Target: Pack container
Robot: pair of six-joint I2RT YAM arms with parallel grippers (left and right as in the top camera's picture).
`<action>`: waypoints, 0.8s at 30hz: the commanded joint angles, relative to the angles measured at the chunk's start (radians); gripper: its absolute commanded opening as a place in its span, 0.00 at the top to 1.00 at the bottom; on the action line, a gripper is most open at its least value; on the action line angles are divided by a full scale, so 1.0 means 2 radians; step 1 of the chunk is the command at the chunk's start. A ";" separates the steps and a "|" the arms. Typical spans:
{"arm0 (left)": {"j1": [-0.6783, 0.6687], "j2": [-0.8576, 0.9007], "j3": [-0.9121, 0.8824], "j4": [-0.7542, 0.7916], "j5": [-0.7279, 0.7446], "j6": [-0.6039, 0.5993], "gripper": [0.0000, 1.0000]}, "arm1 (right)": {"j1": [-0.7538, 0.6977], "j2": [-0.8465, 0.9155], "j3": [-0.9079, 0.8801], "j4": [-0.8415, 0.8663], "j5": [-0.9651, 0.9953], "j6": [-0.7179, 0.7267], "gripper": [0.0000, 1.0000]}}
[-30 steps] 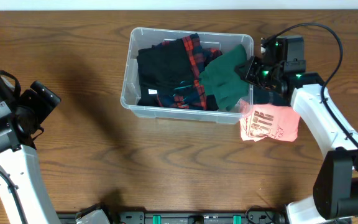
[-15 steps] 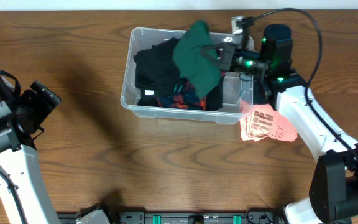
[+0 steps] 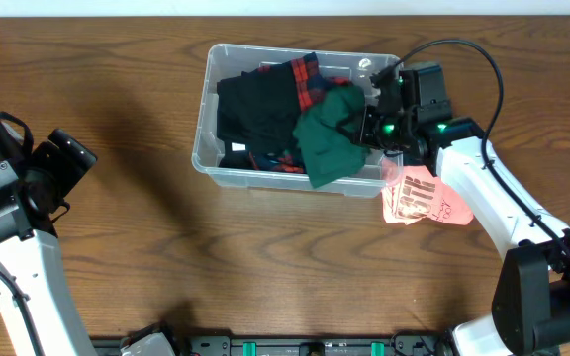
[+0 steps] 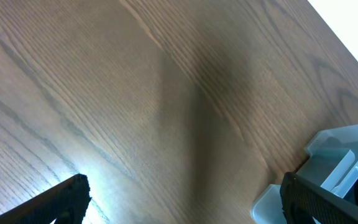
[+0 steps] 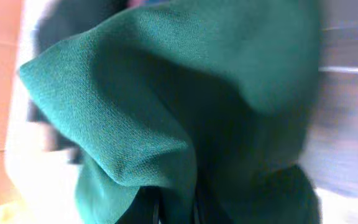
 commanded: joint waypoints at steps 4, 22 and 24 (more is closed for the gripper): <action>0.002 0.002 -0.001 -0.002 -0.006 0.010 0.02 | -0.002 -0.007 0.002 -0.032 0.155 -0.059 0.99; 0.002 0.002 -0.001 -0.002 -0.006 0.010 0.02 | -0.005 -0.039 0.005 0.362 -0.299 0.166 0.99; 0.002 0.002 -0.001 -0.002 -0.006 0.010 0.02 | -0.001 -0.039 0.005 0.438 -0.305 0.230 0.99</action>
